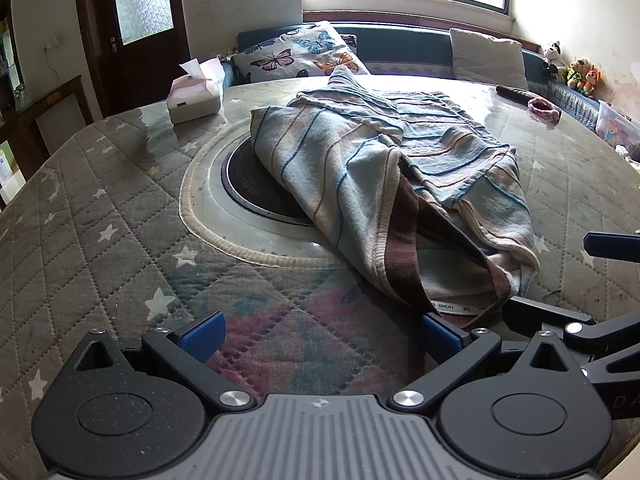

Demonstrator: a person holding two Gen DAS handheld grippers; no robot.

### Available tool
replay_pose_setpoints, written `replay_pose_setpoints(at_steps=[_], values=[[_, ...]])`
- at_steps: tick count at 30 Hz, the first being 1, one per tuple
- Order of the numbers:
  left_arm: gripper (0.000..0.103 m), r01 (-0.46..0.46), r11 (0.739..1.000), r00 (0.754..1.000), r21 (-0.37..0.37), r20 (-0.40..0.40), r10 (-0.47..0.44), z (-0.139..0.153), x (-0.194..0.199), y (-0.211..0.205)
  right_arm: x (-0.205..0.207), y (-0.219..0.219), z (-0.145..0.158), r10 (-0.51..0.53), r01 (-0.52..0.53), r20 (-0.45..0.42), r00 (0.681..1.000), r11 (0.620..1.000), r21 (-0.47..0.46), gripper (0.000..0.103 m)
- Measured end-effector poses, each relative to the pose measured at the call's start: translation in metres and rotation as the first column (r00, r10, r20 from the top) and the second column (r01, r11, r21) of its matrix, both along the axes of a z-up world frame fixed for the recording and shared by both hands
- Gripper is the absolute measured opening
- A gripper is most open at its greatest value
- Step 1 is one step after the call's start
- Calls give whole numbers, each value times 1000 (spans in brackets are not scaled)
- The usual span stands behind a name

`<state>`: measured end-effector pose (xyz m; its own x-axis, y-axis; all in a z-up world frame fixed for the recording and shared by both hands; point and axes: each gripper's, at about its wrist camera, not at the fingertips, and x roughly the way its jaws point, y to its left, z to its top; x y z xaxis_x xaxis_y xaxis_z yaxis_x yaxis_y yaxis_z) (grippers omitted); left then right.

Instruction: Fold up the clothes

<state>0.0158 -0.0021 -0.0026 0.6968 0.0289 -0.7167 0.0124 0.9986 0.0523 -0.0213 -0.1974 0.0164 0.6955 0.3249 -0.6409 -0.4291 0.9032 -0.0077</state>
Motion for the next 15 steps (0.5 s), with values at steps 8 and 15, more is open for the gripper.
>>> replay_pose_setpoints(at_steps=[8, 15], values=[[103, 0, 1000, 1000, 8, 1, 0, 3, 0, -2, 1, -1, 2, 3, -3, 3, 1000, 1000, 5, 103], [103, -1, 1000, 1000, 14, 2, 1, 5, 0, -3, 2, -2, 4, 4, -4, 6, 1000, 1000, 9, 103]])
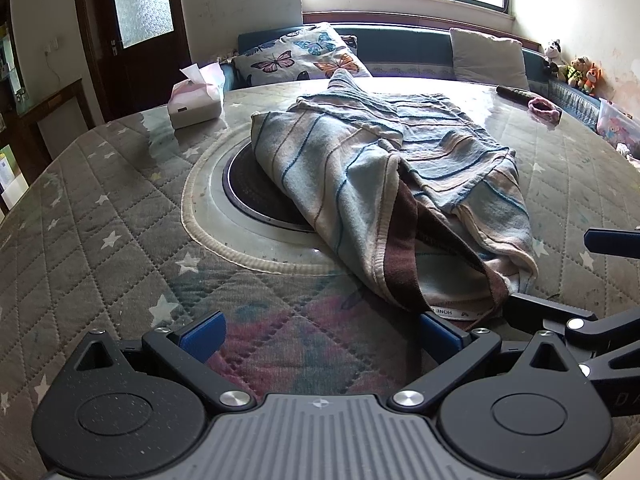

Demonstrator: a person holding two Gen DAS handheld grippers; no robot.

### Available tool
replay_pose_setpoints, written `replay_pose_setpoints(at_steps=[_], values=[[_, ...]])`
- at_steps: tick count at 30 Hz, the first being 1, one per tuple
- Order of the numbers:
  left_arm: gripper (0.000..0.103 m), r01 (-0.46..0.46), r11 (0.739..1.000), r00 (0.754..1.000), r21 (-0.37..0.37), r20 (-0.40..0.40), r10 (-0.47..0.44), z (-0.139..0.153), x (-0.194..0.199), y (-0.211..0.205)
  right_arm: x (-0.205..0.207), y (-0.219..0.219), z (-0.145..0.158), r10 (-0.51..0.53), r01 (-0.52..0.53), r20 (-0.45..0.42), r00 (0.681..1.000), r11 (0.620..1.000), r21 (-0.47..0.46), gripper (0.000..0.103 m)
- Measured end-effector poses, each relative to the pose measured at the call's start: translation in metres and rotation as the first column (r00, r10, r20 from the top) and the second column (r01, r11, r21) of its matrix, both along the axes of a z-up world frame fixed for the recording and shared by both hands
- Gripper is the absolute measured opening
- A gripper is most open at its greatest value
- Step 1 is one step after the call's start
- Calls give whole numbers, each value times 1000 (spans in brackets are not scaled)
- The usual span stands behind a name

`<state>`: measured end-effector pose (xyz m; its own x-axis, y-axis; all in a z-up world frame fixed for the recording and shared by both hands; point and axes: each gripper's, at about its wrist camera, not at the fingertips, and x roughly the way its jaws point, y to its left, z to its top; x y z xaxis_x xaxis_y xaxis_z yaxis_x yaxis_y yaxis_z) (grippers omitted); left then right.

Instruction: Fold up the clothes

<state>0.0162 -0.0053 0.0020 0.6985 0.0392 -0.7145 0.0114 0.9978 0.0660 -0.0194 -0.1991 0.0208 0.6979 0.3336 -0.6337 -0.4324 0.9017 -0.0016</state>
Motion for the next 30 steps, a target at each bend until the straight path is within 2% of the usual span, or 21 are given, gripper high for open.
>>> replay_pose_setpoints(at_steps=[30], values=[[103, -1, 1000, 1000, 5, -14, 1, 0, 7, 0, 6, 2, 1, 9, -9, -3, 1000, 1000, -3, 103]])
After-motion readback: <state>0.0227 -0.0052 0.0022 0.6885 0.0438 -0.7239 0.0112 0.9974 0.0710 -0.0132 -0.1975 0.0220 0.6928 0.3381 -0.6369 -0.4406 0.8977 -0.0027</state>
